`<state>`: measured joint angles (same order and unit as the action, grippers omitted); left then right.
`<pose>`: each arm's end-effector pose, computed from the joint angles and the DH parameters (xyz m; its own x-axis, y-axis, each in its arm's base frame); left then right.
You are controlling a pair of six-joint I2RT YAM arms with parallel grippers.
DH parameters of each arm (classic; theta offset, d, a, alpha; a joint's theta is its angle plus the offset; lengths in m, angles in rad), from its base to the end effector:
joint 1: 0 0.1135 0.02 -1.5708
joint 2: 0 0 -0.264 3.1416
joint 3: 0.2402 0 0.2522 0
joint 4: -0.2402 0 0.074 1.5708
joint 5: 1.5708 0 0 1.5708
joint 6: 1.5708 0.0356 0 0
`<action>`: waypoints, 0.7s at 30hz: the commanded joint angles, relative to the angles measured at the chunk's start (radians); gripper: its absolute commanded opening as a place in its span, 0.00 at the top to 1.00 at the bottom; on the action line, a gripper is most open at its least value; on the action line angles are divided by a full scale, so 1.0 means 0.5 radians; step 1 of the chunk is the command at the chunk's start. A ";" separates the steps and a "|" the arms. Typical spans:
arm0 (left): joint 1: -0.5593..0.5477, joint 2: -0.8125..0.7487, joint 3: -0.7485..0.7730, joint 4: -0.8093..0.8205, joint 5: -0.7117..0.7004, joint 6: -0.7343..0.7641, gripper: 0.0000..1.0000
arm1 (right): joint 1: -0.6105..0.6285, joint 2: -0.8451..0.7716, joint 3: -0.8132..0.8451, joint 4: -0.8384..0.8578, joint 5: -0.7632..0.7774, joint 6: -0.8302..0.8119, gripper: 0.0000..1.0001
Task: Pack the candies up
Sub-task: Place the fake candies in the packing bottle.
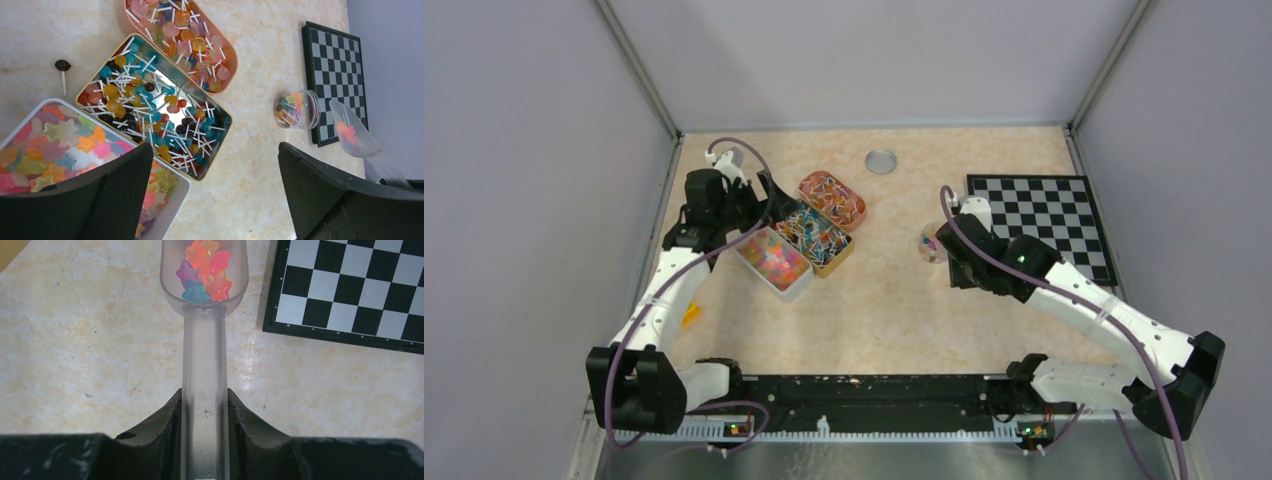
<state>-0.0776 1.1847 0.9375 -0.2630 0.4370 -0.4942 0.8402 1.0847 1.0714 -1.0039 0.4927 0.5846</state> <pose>0.2635 -0.0356 0.3044 -0.6366 -0.3815 -0.6702 0.1551 0.7880 -0.5959 0.1445 0.1361 0.3140 -0.7439 -0.1016 -0.6605 -0.0956 0.9944 -0.0454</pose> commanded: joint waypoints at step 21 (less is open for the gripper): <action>-0.007 -0.028 0.033 0.021 -0.002 0.053 0.01 | -0.166 0.187 0.263 -0.269 -0.283 -0.148 1.00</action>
<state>-0.0776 1.1847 0.9375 -0.2638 0.4335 -0.4831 0.7723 1.1683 1.1469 -1.1301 0.3611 0.5365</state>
